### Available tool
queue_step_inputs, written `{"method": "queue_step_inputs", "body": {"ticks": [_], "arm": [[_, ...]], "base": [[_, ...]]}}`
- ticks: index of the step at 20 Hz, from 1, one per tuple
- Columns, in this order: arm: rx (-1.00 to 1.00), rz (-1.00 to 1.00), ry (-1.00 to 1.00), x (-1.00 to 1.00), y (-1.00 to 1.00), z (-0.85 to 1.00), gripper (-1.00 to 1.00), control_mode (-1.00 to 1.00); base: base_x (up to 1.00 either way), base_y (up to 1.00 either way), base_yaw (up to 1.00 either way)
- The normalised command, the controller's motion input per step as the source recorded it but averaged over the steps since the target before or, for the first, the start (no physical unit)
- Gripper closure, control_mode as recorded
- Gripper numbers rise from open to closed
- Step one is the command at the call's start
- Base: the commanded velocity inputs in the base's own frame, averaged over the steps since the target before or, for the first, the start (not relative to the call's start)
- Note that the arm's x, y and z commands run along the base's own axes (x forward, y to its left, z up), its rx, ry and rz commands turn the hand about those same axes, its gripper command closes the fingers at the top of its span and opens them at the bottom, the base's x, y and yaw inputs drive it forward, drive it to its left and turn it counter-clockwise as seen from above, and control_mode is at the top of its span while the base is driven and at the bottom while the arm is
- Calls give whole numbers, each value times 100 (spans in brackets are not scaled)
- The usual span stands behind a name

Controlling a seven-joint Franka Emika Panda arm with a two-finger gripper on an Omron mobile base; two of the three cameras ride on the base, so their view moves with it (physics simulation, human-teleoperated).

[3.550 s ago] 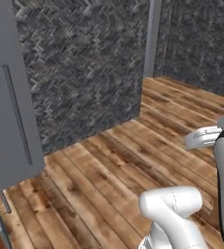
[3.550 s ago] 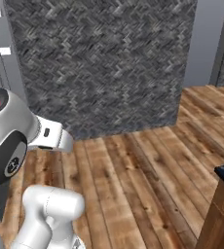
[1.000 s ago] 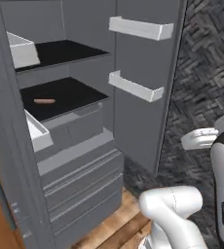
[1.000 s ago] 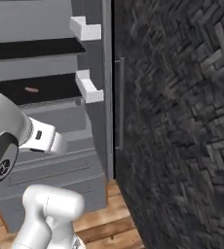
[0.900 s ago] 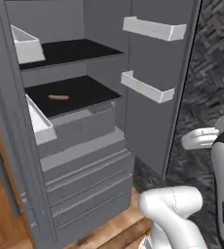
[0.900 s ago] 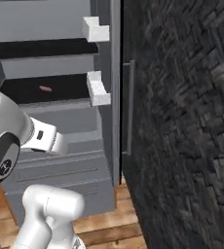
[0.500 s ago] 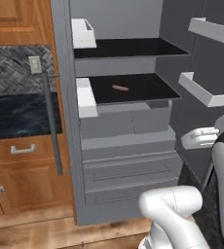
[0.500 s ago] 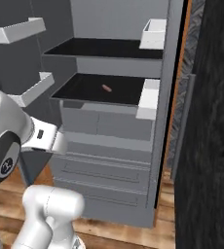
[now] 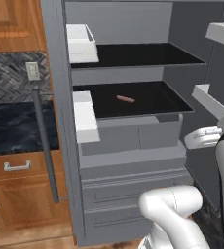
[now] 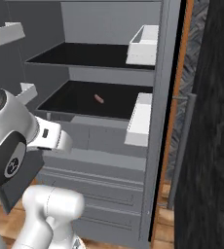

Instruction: Retrieve the sausage and cheese from the fridge and place them on the cutting board on the counter.

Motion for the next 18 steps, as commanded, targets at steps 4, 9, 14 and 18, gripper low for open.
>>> {"method": "queue_step_inputs", "body": {"ticks": [4, 9, 14, 18], "arm": [[0, 0, 0, 0, 0, 0, -100, 100], [0, 0, 0, 0, 0, 0, -100, 100], [0, 0, 0, 0, 0, 0, -100, 100], [0, 0, 0, 0, 0, 0, -100, 100]], "base": [[73, -9, 0], [80, -31, 0], [84, -29, 0], [62, -28, 1]]}}
